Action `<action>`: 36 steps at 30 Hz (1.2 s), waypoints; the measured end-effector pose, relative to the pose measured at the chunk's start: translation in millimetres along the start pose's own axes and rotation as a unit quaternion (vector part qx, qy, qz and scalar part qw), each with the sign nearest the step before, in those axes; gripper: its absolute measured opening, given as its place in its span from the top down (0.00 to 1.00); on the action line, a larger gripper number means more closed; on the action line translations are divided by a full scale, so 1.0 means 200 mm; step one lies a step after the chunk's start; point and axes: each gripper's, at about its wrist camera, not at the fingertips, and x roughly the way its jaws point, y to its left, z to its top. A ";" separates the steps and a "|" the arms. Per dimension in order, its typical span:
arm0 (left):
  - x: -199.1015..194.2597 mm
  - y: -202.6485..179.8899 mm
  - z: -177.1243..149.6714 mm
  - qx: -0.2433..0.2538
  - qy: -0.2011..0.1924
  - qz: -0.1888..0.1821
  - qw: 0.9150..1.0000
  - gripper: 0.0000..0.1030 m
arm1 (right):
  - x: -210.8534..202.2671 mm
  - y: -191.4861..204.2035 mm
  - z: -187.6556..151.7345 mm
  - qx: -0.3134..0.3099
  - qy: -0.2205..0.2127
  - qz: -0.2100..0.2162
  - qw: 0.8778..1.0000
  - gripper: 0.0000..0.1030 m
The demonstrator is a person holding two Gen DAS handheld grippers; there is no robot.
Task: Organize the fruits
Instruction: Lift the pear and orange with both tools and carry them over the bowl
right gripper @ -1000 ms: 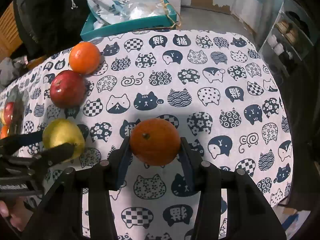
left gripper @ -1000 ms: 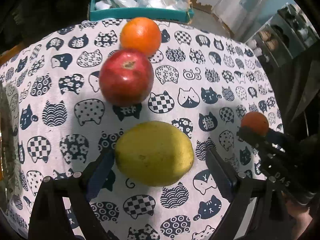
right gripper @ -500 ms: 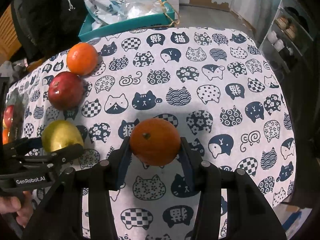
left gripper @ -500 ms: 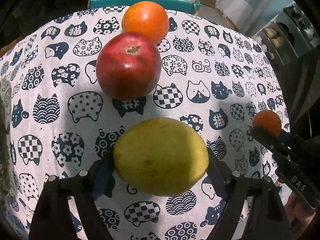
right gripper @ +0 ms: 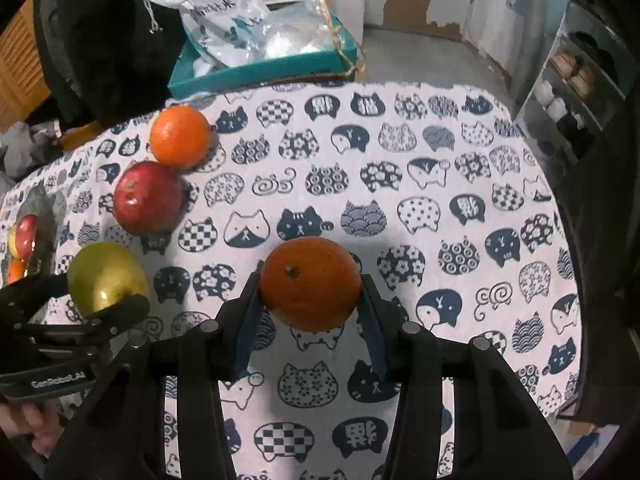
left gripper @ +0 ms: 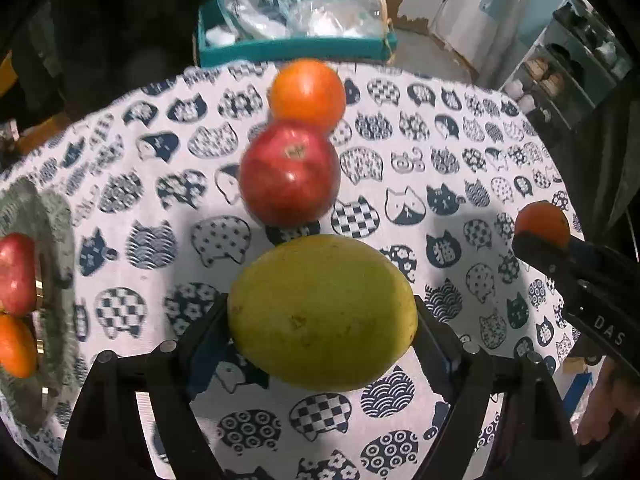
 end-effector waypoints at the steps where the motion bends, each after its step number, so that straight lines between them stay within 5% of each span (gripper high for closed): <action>1: -0.03 0.00 0.00 0.006 -0.008 0.007 1.000 0.17 | -0.01 0.01 0.00 -0.002 -0.003 0.000 1.000 0.55; 36: -0.91 0.24 -0.07 0.004 -0.154 0.009 0.988 0.17 | -0.74 0.39 0.18 -0.078 -0.161 0.054 0.982 0.56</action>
